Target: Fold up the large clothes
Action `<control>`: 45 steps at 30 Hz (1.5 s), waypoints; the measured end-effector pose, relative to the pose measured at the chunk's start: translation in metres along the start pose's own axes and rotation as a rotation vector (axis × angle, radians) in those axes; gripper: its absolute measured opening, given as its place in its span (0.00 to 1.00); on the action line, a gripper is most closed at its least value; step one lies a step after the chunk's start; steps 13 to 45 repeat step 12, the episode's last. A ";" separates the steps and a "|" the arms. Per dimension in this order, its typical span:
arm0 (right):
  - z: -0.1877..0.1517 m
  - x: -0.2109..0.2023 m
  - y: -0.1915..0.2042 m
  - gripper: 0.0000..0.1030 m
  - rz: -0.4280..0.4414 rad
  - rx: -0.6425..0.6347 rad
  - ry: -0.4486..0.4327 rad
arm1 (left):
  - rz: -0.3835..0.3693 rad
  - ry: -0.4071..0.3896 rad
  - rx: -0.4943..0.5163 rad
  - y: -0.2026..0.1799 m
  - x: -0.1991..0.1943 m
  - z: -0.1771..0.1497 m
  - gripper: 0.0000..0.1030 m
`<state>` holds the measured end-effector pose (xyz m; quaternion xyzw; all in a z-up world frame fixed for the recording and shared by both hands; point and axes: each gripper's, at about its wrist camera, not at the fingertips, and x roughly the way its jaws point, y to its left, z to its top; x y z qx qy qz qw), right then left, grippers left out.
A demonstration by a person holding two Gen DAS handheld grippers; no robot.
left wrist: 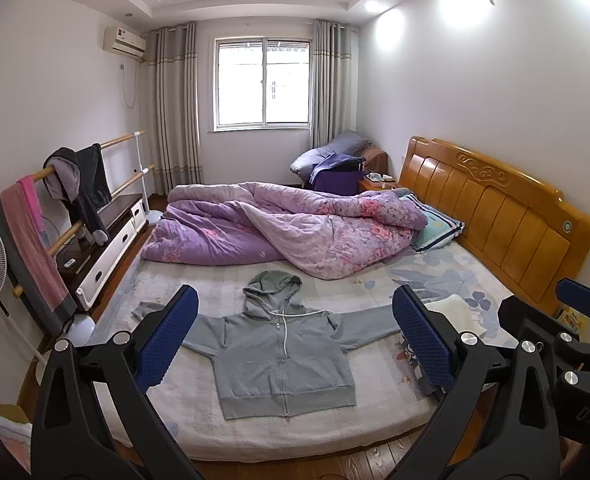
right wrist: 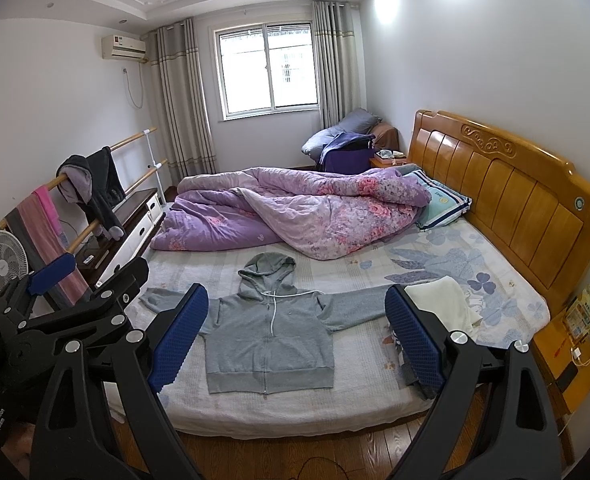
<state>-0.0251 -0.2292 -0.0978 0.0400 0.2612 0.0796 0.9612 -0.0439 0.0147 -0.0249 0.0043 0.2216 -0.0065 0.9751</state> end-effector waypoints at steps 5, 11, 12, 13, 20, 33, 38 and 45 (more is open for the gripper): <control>0.001 0.000 -0.001 0.84 -0.004 -0.001 -0.001 | 0.005 0.009 -0.007 0.002 -0.002 0.000 0.95; 0.002 0.000 -0.001 0.84 -0.004 -0.001 0.000 | 0.008 0.022 -0.006 0.002 0.000 0.003 0.95; 0.002 0.000 -0.001 0.84 -0.004 -0.001 0.000 | 0.007 0.024 -0.007 0.002 0.001 0.003 0.95; 0.002 0.000 -0.001 0.84 -0.004 -0.001 0.000 | 0.007 0.024 -0.007 0.002 0.001 0.003 0.95; 0.002 0.000 -0.001 0.84 -0.004 -0.001 0.000 | 0.007 0.024 -0.007 0.002 0.001 0.003 0.95; 0.002 0.000 -0.001 0.84 -0.004 -0.001 0.000 | 0.007 0.024 -0.007 0.002 0.001 0.003 0.95; 0.002 0.000 -0.001 0.84 -0.004 -0.001 0.000 | 0.007 0.024 -0.007 0.002 0.001 0.003 0.95; 0.002 0.000 -0.001 0.84 -0.004 -0.001 0.000 | 0.007 0.024 -0.007 0.002 0.001 0.003 0.95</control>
